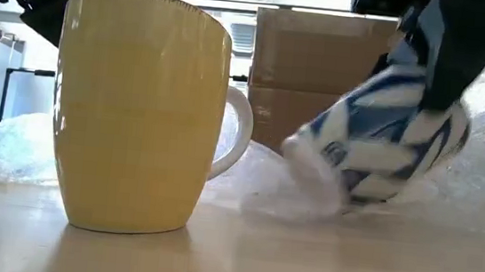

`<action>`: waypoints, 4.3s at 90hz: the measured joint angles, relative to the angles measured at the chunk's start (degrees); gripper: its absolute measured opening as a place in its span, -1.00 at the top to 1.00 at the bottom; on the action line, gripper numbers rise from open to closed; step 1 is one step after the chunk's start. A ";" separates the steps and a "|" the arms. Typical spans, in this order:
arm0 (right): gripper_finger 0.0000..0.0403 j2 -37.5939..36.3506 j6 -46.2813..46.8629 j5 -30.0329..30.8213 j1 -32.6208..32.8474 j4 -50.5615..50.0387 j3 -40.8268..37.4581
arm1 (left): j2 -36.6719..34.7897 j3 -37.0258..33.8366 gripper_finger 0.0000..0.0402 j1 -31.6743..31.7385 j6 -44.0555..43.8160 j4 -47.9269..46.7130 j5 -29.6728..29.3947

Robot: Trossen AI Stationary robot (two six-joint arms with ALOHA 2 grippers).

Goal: Wrap mug
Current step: Adjust the blue patterned mug on the table, then prepare the left transparent bubble wrap

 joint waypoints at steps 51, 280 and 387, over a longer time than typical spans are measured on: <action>1.00 6.96 32.53 -14.37 14.19 -19.03 12.19 | 0.00 0.00 0.48 0.00 0.03 -0.60 -0.01; 0.36 6.43 -5.51 43.97 -2.62 -6.96 9.59 | 11.03 10.75 0.94 -0.08 39.84 7.71 -31.13; 0.94 16.81 -22.61 27.67 -10.34 3.40 4.17 | 16.28 19.92 0.99 -5.49 -4.03 -11.09 8.62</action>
